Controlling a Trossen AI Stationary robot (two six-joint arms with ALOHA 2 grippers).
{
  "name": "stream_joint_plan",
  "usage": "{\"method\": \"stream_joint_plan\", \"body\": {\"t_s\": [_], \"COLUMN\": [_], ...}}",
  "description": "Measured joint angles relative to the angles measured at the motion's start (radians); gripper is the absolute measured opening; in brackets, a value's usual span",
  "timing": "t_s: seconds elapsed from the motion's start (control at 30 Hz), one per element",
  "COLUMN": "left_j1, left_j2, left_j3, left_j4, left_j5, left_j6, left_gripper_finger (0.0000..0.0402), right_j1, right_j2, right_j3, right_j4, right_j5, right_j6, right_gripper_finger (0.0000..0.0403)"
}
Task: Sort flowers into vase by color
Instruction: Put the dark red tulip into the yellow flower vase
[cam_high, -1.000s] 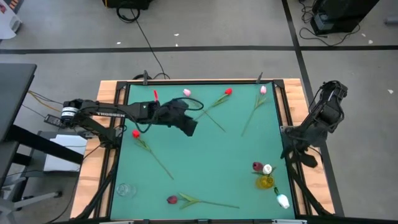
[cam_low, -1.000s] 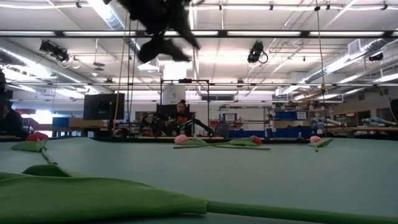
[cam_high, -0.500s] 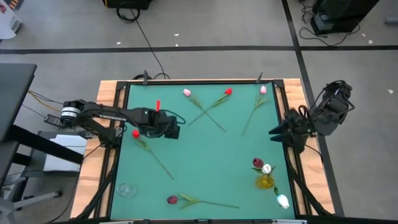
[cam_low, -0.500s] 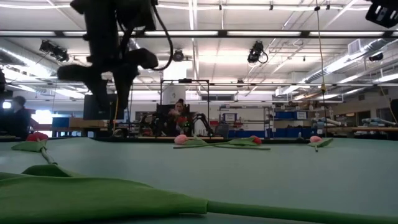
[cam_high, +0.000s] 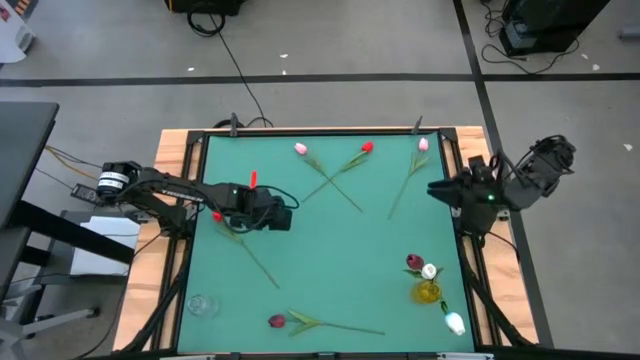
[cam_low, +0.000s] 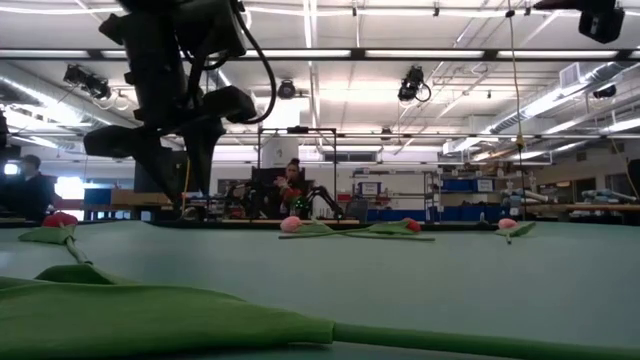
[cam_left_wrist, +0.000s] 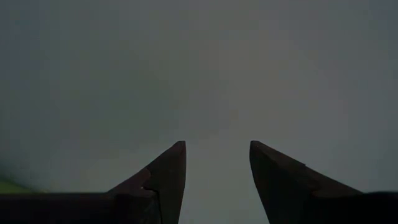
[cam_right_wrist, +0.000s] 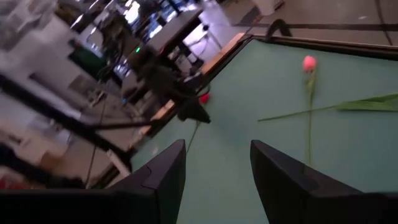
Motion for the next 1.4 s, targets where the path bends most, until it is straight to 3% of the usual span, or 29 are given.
{"method": "stream_joint_plan", "body": {"t_s": [0.13, 0.53, 0.63, 0.87, 1.1, 1.27, 1.4], "left_j1": [0.000, -0.009, -0.028, -0.082, -0.253, -0.424, -0.523], "left_j2": [0.000, 0.013, 0.012, -0.001, 0.015, 0.048, 0.082], "left_j3": [0.000, 0.000, 0.003, 0.011, 0.016, 0.028, 0.031], "left_j4": [0.023, 0.153, 0.210, 0.251, 0.627, 0.673, 0.654], "left_j5": [-0.001, -0.023, -0.025, -0.021, 0.046, 0.044, 0.001], "left_j6": [0.018, 0.145, 0.228, 0.370, 0.586, 0.777, 0.821], "left_gripper_finger": [0.0183, 0.0183, 0.0178, 0.0145, 0.0127, 0.0122, 0.0121], "right_j1": [-0.047, -0.199, -0.260, -0.364, -0.432, -0.435, -0.437], "right_j2": [0.009, 0.153, 0.208, 0.387, 0.576, 0.669, 0.713], "right_j3": [0.000, 0.000, 0.000, 0.000, 0.000, 0.000, -0.001], "right_j4": [0.000, 0.172, 0.295, 0.759, 0.876, 0.879, 0.916], "right_j5": [-0.019, -0.236, -0.310, -0.496, -0.692, -0.736, -0.737], "right_j6": [0.020, -0.128, -0.208, -0.462, -0.417, -0.384, -0.360], "right_gripper_finger": [0.0187, 0.0187, 0.0187, 0.0187, 0.0187, 0.0187, 0.0187]}}
